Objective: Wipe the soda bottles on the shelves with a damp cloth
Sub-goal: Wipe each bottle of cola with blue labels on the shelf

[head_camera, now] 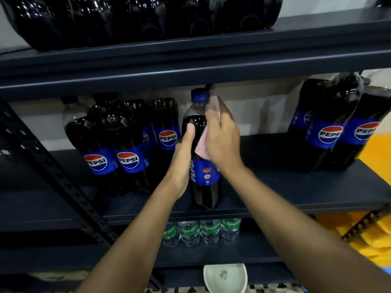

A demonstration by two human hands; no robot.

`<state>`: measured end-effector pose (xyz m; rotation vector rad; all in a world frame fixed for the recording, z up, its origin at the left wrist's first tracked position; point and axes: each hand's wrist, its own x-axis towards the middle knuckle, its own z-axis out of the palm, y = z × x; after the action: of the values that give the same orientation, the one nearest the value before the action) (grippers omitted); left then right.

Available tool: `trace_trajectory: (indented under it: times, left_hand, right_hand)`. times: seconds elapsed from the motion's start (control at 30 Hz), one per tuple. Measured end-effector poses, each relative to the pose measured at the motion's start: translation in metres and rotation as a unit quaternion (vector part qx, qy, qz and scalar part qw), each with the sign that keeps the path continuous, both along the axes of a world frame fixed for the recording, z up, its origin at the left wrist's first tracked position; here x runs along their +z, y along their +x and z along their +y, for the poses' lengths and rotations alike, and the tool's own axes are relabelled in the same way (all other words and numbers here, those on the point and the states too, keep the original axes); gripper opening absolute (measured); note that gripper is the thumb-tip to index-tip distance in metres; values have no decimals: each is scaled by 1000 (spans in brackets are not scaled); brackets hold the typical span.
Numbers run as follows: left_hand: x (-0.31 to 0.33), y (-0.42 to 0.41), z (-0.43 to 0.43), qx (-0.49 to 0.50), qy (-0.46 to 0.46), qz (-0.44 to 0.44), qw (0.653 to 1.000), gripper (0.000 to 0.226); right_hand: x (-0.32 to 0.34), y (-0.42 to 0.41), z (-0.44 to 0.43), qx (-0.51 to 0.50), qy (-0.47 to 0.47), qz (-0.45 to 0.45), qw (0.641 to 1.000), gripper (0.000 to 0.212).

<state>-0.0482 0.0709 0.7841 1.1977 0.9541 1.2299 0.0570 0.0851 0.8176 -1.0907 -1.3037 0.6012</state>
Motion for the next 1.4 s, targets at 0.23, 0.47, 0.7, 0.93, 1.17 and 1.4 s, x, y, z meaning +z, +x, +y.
trace_trajectory:
  times: [0.23, 0.47, 0.7, 0.93, 1.17, 1.4]
  left_hand:
    - [-16, 5, 5, 89, -10, -13, 996, 109]
    - [-18, 3, 8, 68, -2, -25, 997, 73]
    - [-12, -5, 6, 28, 7, -5, 1000, 90]
    - [-8, -4, 4, 23, -21, -24, 999, 68]
    - [-18, 3, 0, 86, 17, 19, 996, 100]
    - [-21, 6, 1, 114, -19, -9, 993, 129]
  right_hand:
    - [-109, -22, -30, -97, -2, 43, 994, 49]
    - [-131, -14, -40, -23, -123, 115, 985, 39]
    - [-24, -1, -13, 1, -41, 88, 995, 47]
    - [33, 10, 3, 69, -86, 3, 994, 45]
    - [-65, -18, -13, -92, 95, 12, 991, 46]
    - [-151, -17, -50, -55, -73, 29, 995, 38]
